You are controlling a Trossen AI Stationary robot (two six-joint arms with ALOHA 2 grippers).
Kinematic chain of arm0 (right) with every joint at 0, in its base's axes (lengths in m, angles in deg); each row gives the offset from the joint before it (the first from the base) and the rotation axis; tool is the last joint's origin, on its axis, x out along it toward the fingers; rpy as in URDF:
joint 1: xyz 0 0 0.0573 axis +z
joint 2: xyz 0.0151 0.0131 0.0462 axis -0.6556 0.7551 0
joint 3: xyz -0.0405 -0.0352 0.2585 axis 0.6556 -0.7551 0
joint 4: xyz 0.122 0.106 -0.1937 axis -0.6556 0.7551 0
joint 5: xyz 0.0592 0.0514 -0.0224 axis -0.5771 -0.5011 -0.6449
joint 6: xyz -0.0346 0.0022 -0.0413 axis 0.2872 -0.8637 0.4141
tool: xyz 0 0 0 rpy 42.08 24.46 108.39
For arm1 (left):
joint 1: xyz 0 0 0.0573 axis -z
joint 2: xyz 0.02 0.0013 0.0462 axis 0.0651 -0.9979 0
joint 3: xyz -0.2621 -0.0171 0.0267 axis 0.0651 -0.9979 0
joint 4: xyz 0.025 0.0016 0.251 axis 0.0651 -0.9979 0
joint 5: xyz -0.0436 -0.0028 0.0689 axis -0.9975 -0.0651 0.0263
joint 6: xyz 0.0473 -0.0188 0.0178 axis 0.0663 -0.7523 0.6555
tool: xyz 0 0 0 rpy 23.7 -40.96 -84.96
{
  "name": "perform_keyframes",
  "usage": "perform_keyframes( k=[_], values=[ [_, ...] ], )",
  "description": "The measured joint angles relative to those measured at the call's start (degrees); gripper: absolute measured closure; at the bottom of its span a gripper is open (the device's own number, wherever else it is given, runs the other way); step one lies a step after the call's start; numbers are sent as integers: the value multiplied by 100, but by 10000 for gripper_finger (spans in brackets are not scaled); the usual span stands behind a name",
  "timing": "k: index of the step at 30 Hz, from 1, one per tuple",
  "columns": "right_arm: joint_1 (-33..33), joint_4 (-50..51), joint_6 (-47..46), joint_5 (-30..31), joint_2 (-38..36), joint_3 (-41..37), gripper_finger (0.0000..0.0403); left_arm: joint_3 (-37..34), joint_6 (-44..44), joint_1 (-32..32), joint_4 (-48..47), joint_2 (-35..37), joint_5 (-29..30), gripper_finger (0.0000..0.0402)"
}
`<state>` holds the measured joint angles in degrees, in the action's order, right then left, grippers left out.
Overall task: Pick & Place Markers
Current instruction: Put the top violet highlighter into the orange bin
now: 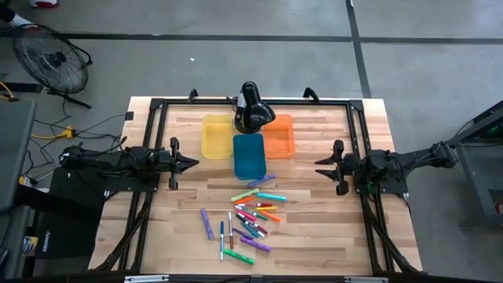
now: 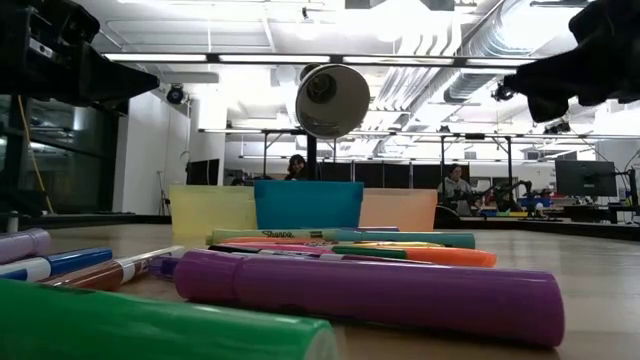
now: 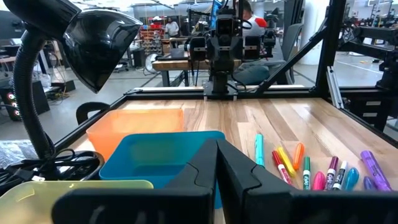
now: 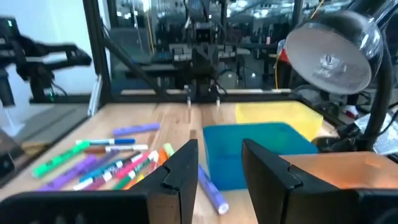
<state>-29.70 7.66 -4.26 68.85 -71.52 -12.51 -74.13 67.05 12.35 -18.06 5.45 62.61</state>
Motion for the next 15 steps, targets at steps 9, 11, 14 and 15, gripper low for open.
perform_keyframes(
  k=[9,11,14,15],
  values=[
    [2,-416,-119,-118,35,0,290,0,-2,0,0,-2,-2,401],
    [0,-411,-83,-27,42,0,290,0,-2,0,1,-2,-2,401],
    [0,-470,-139,-22,42,0,290,-2,-2,0,2,-2,-4,401],
    [0,-500,-237,-24,42,0,290,-2,-2,0,2,-2,-2,401]
  ],
)
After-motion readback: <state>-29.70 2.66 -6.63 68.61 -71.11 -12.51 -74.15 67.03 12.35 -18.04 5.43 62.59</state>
